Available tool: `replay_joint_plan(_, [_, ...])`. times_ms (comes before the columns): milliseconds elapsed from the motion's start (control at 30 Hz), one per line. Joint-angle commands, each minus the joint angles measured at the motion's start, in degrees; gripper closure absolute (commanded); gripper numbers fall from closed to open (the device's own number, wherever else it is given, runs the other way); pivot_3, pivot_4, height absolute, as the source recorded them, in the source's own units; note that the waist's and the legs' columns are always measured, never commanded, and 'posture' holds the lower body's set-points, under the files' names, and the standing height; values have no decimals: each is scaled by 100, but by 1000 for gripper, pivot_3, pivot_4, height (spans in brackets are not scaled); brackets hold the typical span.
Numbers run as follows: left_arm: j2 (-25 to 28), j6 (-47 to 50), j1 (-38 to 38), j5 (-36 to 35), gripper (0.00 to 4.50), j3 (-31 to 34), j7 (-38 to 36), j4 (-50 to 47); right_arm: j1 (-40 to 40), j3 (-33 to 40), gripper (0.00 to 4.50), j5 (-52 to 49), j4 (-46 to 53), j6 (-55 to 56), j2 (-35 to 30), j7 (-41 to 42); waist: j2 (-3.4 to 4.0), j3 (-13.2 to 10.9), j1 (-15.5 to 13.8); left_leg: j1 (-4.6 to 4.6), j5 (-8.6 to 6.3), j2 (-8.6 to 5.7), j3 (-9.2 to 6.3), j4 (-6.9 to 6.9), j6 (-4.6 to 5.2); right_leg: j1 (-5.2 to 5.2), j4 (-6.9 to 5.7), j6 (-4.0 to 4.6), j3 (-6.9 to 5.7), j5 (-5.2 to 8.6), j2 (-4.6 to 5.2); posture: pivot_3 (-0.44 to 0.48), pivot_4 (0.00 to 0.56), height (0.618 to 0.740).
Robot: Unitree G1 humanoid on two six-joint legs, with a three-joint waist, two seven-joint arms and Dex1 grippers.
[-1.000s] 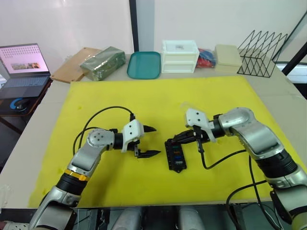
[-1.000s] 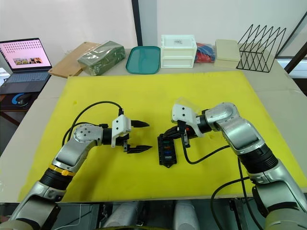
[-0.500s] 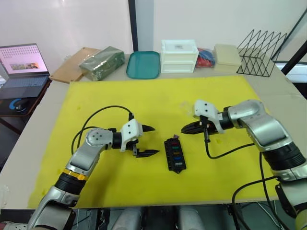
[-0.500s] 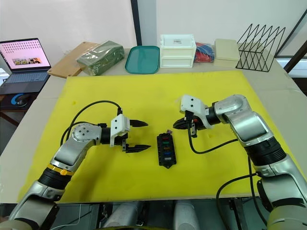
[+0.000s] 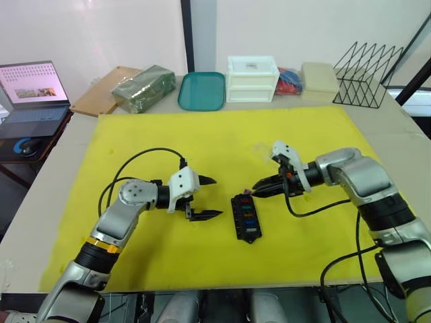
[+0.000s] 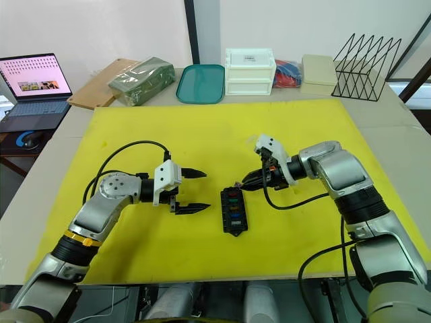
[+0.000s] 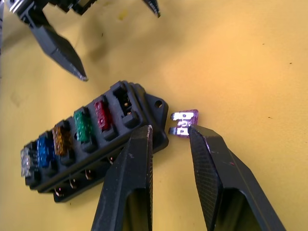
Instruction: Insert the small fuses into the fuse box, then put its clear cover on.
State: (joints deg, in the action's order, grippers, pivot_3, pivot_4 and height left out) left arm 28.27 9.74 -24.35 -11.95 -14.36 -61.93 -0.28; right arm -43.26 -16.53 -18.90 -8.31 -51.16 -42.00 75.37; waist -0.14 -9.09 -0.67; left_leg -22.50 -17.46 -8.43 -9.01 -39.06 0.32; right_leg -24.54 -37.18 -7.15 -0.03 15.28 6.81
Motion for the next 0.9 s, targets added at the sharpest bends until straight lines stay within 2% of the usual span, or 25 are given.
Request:
replay_joint_plan(33, [30, 14, 73, -101, 0, 118, 34, -250, -185, 116, 3253, -58, -111, -59, 54, -58, 0, 0, -2, 0, 0, 0, 0, 0, 0, 0, 0, 0, 0, 0, 0, 0, 150, 740])
replay_joint_plan(900, [7, -1, 173, -77, 0, 100, 134, -335, -472, -449, 3253, 170, -876, -304, 366, 58, 0, 0, 8, 0, 0, 0, 0, 0, 0, 0, 0, 0, 0, 0, 0, 0, 150, 740])
